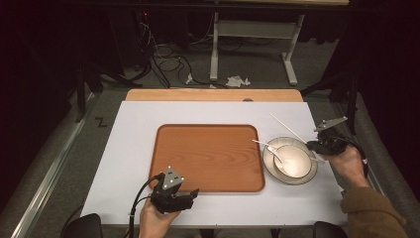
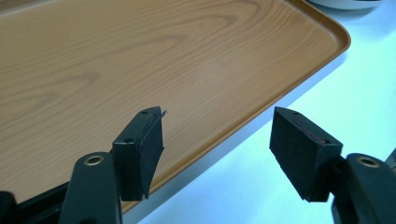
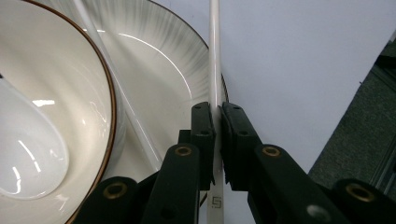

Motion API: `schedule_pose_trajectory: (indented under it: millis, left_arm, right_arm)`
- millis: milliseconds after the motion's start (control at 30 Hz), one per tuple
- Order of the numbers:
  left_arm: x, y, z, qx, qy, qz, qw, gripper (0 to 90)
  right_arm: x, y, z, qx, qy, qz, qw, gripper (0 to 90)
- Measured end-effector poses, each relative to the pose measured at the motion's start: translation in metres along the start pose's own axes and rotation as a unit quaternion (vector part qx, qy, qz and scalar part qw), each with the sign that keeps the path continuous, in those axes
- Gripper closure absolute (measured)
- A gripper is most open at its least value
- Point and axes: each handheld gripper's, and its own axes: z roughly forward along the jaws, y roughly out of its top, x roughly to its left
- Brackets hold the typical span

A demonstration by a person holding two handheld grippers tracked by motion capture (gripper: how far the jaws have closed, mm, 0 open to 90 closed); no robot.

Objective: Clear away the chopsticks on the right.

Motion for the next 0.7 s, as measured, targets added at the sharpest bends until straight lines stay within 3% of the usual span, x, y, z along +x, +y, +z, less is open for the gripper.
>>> schedule_pose_trajectory:
  millis: [167, 467, 700]
  left_arm:
    - [0.001, 0.005, 0.004, -0.001, -0.011, 0.004, 0.9999, 35.0]
    - [0.0, 0.016, 0.018, 0.002, -0.036, 0.014, 0.9992, 35.3]
    - [-0.001, 0.026, 0.029, 0.007, -0.057, 0.028, 0.998, 35.4]
  right_arm:
    - [0.005, -0.005, -0.018, -0.024, -0.01, 0.017, 0.9995, 85.3]
    - [0.035, -0.015, -0.058, -0.057, -0.031, 0.035, 0.9972, 85.3]
    - [0.07, -0.028, -0.085, -0.066, -0.04, 0.039, 0.9963, 85.3]
